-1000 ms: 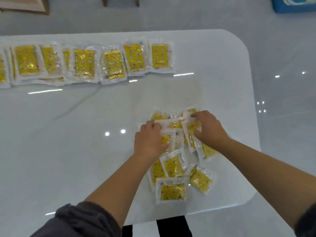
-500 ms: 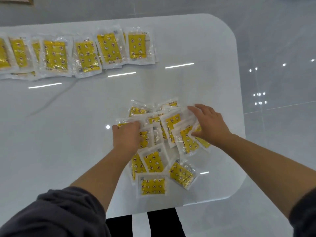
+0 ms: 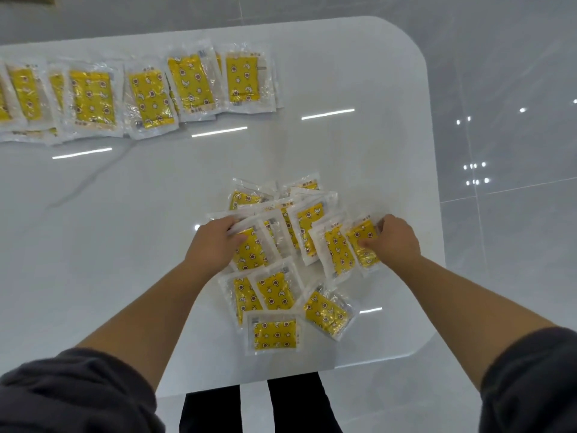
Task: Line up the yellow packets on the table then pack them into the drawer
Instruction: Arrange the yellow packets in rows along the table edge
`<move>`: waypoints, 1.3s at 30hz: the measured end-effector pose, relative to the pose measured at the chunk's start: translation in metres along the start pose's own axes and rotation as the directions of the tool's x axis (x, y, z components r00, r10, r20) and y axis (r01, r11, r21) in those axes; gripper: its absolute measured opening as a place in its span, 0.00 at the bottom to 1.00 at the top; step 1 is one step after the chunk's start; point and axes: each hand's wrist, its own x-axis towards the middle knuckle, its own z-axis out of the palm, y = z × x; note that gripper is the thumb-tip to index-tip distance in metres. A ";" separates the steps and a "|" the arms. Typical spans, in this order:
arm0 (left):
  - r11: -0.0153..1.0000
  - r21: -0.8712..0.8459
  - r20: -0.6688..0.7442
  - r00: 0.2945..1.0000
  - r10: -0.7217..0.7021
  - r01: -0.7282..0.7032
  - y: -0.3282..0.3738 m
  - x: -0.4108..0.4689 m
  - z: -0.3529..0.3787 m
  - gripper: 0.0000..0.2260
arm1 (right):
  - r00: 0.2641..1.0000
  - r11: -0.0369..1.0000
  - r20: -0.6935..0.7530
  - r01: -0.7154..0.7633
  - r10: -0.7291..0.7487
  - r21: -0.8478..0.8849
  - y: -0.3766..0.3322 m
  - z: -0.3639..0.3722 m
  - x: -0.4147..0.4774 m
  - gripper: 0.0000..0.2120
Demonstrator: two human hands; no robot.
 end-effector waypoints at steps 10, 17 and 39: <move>1.000 0.022 -0.022 1.000 -0.022 0.022 -0.008 -0.013 -0.014 0.05 | 0.986 0.879 0.159 -0.031 -0.051 0.475 0.007 -0.027 -0.026 0.12; 0.999 0.033 -0.127 0.992 -0.021 0.025 -0.012 -0.017 -0.031 0.04 | 0.966 0.867 0.253 -0.078 -0.057 0.492 -0.020 0.001 -0.040 0.08; 0.977 -0.208 -0.106 0.994 0.016 -0.038 -0.044 -0.019 -0.103 0.05 | 0.923 0.802 0.148 0.220 -0.355 0.556 -0.114 -0.020 -0.095 0.13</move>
